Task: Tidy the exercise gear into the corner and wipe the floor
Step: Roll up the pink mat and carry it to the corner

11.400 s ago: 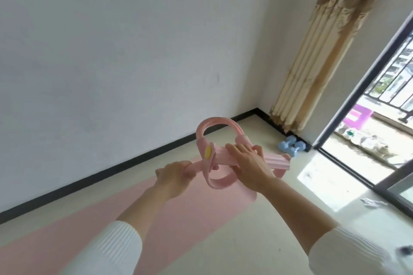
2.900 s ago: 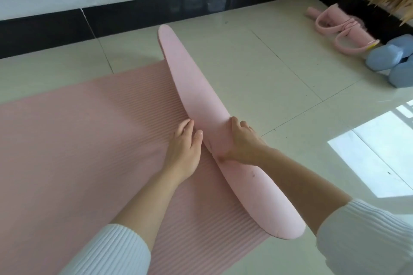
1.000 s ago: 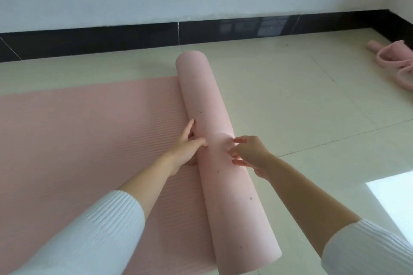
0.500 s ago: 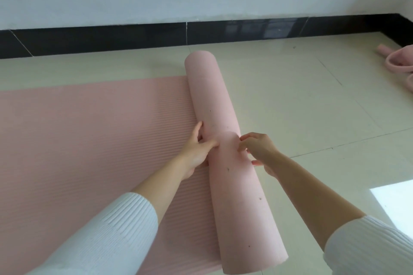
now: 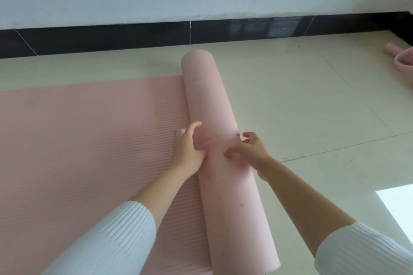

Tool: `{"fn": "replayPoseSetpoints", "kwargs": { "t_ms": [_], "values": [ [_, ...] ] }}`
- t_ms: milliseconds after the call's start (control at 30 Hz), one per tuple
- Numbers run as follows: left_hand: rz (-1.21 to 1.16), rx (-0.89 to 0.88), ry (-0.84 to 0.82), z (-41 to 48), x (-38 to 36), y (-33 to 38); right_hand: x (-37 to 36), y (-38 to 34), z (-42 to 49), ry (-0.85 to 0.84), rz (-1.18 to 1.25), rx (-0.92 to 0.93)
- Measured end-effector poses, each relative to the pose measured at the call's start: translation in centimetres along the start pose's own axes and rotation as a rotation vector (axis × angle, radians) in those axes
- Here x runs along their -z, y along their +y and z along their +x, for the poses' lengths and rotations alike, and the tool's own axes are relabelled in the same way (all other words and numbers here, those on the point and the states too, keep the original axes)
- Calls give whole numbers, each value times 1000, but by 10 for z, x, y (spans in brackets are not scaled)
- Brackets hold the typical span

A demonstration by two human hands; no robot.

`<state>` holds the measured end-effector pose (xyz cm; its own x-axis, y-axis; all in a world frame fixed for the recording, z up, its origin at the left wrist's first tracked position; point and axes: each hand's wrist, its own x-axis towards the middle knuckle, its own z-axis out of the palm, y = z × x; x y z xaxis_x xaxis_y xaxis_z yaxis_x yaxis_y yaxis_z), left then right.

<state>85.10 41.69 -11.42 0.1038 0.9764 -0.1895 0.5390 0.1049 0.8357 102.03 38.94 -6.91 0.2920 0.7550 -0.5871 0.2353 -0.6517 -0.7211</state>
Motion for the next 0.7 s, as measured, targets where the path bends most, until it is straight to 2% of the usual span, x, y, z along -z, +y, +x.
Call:
{"fn": "replayPoseSetpoints", "kwargs": {
  "t_ms": [33,100,200,267,367,467,600,700],
  "values": [
    [42,-54,8,1,4,-1,-1,-2,-1,-19,31,-8],
    [37,-43,0,0,13,-3,-4,-9,-2,-53,64,-5],
    [-194,169,-88,-6,40,5,-11,-23,-6,-51,31,56],
    [-351,324,-229,-13,60,8,-19,-31,-9,-53,-59,126],
    [-273,357,-374,-23,84,-5,-37,-42,-19,-150,-63,168],
    [-263,369,-255,-27,97,-22,-59,-49,-25,-227,3,156],
    [-38,78,-14,-31,119,-45,-85,-58,-31,-259,135,123],
    [40,60,14,-36,138,-62,-105,-70,-35,-207,204,-21]
  ]
}}
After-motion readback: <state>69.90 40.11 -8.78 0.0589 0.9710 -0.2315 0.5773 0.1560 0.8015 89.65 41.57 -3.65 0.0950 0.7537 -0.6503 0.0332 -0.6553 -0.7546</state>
